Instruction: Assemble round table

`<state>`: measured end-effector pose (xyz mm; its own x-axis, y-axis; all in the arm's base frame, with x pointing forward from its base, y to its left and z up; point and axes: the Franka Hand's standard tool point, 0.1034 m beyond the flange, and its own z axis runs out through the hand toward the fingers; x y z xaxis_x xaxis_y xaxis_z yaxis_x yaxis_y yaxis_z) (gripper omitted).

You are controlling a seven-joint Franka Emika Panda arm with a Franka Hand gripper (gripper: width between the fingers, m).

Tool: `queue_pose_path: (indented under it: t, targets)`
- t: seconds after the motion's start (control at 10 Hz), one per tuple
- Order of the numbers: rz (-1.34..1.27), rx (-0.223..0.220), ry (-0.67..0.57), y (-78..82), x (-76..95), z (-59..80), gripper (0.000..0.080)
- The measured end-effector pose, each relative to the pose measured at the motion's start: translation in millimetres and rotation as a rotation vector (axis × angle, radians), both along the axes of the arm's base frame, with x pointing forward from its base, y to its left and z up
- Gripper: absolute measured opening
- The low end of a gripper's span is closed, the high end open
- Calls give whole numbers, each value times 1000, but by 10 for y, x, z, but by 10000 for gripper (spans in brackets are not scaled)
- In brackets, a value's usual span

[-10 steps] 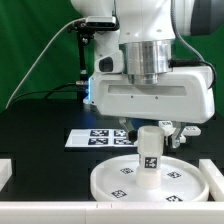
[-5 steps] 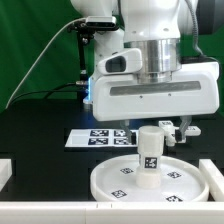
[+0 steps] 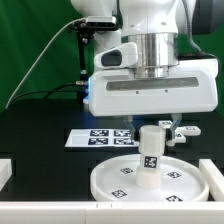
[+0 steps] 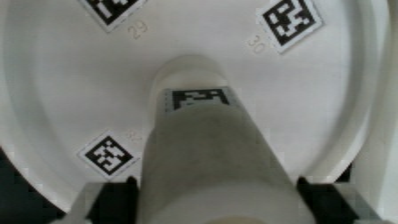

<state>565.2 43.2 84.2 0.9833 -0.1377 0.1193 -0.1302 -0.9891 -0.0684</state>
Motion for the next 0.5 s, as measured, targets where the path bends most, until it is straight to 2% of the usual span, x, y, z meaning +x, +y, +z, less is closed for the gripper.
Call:
queue_pose_path:
  t: [0.1,0.3,0.5]
  targets:
    - [-35,4,2,-8,0,-1,419]
    - [-263,26,-7,-26,3,-9,419]
    - [-636,82,10,-44,-11,-15,418]
